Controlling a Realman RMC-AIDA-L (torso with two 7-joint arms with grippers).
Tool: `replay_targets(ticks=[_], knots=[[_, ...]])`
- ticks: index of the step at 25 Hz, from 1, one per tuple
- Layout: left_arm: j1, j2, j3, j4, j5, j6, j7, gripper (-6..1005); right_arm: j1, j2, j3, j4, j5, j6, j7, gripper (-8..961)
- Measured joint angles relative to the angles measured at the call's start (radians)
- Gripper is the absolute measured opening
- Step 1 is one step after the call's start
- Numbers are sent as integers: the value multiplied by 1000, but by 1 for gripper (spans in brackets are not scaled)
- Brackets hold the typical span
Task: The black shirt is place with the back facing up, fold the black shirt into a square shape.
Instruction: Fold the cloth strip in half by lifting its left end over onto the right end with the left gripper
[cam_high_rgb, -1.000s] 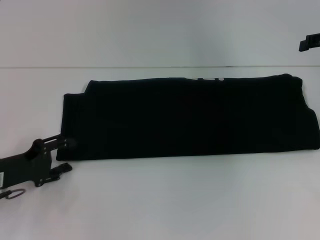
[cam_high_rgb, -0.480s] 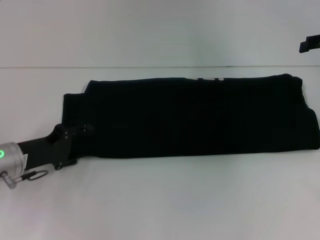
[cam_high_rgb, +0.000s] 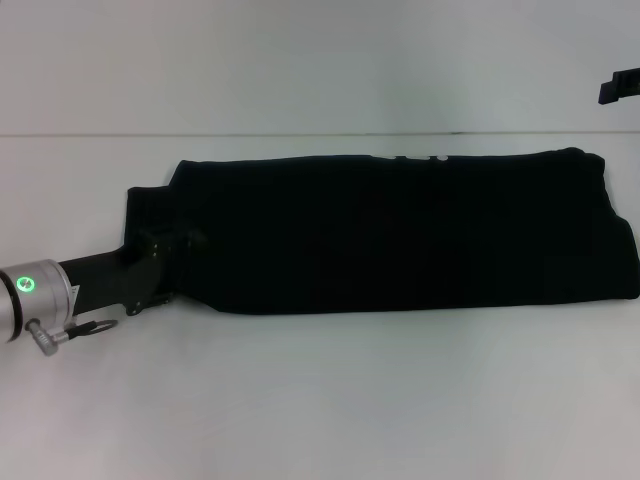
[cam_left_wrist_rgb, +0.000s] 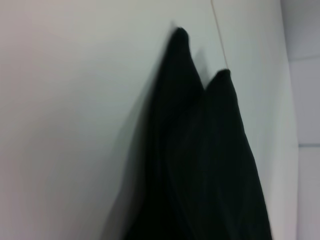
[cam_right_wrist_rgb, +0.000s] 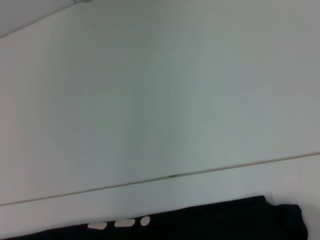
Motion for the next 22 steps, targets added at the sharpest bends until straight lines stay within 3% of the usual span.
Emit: replay_targets(ticks=[4,16,22], knots=[[1,13,54,13,3,0,3,637,0,0,0,-3,2,-5,0,931],[1,15,48,19,-12,37,110,381,0,0,1,0,6,-6,0,930],[-3,13,58,20,-15,33,186,131,0,0,2,3,6,-3,0,930]])
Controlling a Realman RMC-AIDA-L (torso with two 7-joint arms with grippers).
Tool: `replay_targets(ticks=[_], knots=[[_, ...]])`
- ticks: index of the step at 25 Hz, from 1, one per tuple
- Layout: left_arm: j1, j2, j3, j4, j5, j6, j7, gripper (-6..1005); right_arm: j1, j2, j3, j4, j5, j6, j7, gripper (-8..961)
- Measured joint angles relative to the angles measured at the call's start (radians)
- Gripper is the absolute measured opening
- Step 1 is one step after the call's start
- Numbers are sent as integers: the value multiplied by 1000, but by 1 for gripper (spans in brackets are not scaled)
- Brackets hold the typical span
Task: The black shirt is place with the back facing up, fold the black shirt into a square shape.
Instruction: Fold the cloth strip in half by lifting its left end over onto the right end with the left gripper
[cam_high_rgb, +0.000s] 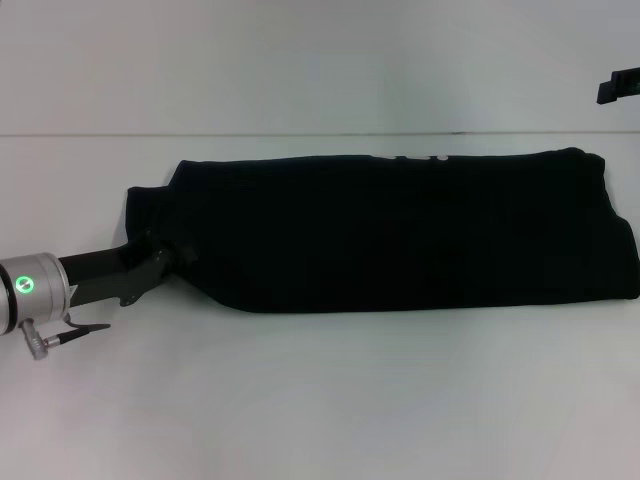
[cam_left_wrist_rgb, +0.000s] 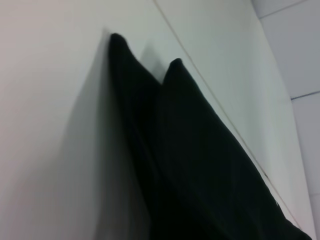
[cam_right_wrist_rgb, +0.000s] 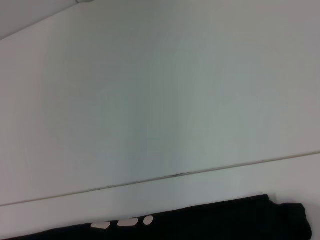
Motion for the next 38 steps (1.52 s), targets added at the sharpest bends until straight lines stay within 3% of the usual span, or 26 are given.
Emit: replay_targets(ticks=[5,18,29,38], knots=[[22,-4,-10,16,-33,12,70,29,-1,0,11,0,0,0,1,931],[119,1,-11,170,-50,31,23,29,-1,-7,27,-6,0,-25,12,931],[125,-4,26,233,7,-73,89,30,-17,-24,55,-10,-1,-86,13,930],[79,1,23,249,-5,2,-19,30,-23,-31,61,-15,-6,-144,12,930]])
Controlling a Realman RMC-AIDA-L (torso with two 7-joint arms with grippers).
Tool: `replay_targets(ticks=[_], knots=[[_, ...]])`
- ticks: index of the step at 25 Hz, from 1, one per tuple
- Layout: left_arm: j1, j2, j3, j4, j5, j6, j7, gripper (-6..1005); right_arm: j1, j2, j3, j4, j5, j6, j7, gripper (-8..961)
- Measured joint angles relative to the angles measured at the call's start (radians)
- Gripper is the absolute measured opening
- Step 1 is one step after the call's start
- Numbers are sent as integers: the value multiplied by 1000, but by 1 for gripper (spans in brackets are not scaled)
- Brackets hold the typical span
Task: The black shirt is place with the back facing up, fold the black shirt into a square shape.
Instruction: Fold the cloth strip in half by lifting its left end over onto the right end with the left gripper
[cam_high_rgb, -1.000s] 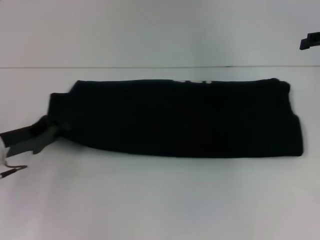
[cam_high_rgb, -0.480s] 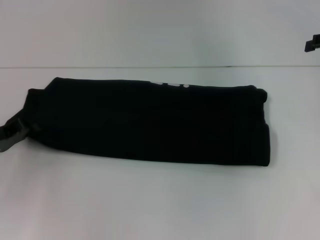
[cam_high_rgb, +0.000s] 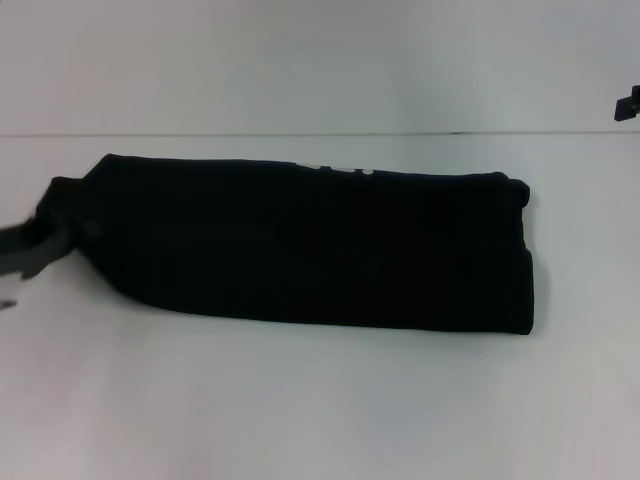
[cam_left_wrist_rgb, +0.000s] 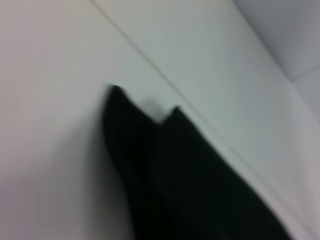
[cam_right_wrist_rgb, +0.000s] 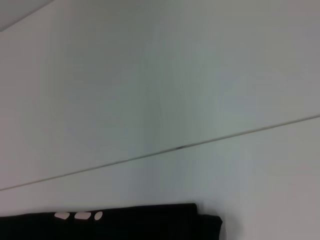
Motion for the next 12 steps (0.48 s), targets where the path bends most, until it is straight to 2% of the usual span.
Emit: replay_targets(ticks=[7,10,12], knots=[[-81,-14,11,55,-125,163,-25,30,-11,-2,1,-6,2,-15,-4,931],[-143,-22,66,45,-156,188,-29,29,-12,-3,0,-3,3,-11,-8,931],[-183,-38,102,42,-159,187,-29,29,-12,-3,0,-2,3,-9,-9,931]])
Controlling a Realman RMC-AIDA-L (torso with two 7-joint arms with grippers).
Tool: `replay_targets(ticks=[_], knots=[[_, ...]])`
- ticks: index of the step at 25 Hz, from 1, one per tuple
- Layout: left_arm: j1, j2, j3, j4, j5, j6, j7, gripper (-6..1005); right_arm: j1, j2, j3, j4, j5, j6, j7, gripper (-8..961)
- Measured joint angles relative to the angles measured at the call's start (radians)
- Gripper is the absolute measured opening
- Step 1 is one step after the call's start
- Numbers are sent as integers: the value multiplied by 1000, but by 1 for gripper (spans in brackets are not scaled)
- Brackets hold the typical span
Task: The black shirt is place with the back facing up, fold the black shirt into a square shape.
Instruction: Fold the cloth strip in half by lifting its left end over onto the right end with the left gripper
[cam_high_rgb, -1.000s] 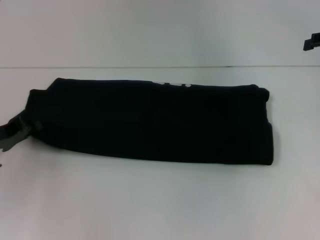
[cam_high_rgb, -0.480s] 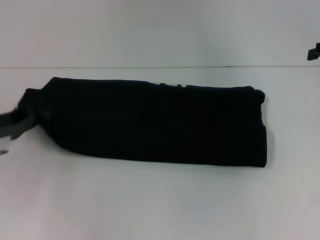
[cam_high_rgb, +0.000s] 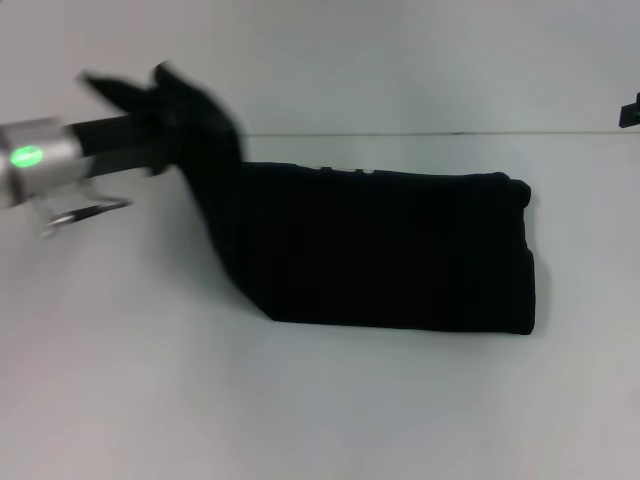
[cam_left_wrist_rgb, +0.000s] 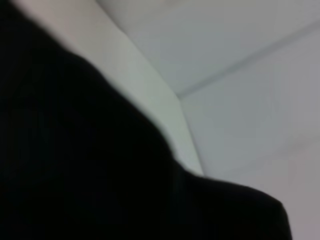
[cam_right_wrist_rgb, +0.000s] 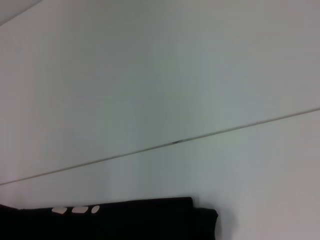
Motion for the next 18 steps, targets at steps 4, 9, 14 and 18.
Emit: replay_targets(ticks=[4,9,14,18], knots=[[-80,-58,103,-1,-3,-36,15,29,1,3,0,1,0,3,-1,931],[-162,-108,323,-111,-50,-155,67,28,8,8,0,4,1,15,-4,931],[-281,-110,580,-378,-203,-336,272,27,9,12,-9,7,1,31,-5,930],[-335,-110,772,-407,-231,-355,335,28,9,12,-9,8,1,39,-6,930]])
